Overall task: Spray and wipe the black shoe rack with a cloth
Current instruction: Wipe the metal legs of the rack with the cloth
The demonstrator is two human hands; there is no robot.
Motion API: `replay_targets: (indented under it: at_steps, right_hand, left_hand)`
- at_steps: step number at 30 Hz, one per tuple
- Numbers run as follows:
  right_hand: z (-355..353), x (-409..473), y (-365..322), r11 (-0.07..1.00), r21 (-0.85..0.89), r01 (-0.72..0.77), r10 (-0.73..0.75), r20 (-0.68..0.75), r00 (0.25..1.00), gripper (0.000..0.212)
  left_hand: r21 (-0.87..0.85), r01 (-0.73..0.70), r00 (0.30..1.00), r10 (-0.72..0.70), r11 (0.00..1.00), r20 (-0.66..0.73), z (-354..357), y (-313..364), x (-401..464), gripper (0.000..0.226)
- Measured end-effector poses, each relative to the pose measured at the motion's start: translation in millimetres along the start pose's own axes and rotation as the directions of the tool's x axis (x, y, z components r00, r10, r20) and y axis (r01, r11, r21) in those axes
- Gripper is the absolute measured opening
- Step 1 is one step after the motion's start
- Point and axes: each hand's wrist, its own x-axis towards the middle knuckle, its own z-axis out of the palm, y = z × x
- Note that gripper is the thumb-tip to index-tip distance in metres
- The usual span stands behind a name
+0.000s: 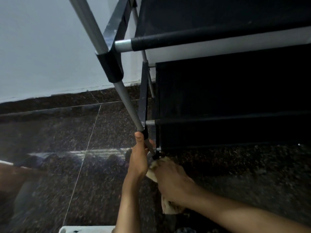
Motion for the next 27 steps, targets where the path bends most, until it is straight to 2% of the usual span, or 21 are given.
replay_targets:
  at_steps: [1,3,8,10,12,14,15,17,19,20,23,27]
  right_hand:
    - [0,4,-1,0.999,0.005,0.048,-0.048,-0.009,0.999,0.031]
    - [4,15,-2,0.999,0.006,0.032,-0.032,0.027,0.999,0.033]
    - [11,22,-7,0.989,-0.024,-0.147,0.149,0.056,0.987,0.035]
    - [0,23,2,0.971,-0.015,-0.237,0.237,0.070,0.969,0.035]
    - [-16,16,21,0.946,0.116,-0.302,0.290,0.108,0.951,0.032]
    - [-27,-5,44,0.915,0.281,-0.289,0.260,0.137,0.956,0.029]
    - [-30,-19,54,0.890,0.359,-0.280,0.252,0.123,0.960,0.028]
    - [-35,-52,71,0.771,0.579,-0.267,0.275,0.076,0.958,0.028]
    - [-46,-84,82,0.546,0.810,-0.214,0.303,0.047,0.952,0.026]
    - [-53,-100,86,0.454,0.872,-0.184,0.326,0.029,0.945,0.025]
    - [-84,-145,91,0.262,0.964,-0.053,0.401,-0.059,0.914,0.023]
    - [-131,-201,92,0.138,0.973,0.186,0.480,-0.231,0.846,0.023]
  left_hand:
    - [-0.006,0.006,1.000,-0.006,1.000,-0.001,1,-1,0,0.098]
    - [-0.027,0.031,0.999,-0.031,0.999,-0.007,1,-1,-1,0.096]
    - [-0.013,0.067,0.997,-0.067,0.998,0.044,-2,2,-3,0.086]
    - [-0.031,0.076,0.996,-0.074,0.997,0.055,-2,6,-6,0.094]
    - [-0.042,0.116,0.991,-0.113,0.992,0.074,-4,9,-11,0.110]
    - [0.013,0.094,0.995,-0.095,0.995,0.028,-8,15,-22,0.092]
    - [0.054,0.076,0.996,-0.074,0.996,-0.045,-10,19,-30,0.080]
    - [0.117,0.065,0.982,-0.042,0.991,-0.186,-17,32,-47,0.065]
    - [0.109,0.070,0.981,-0.049,0.992,-0.186,-25,47,-65,0.065]
    - [0.092,0.073,0.984,-0.057,0.993,-0.166,-28,58,-74,0.067]
    - [0.107,0.008,0.990,0.007,0.994,-0.138,-30,106,-102,0.064]
    - [0.158,-0.132,0.984,0.149,0.979,-0.098,-21,187,-140,0.055]
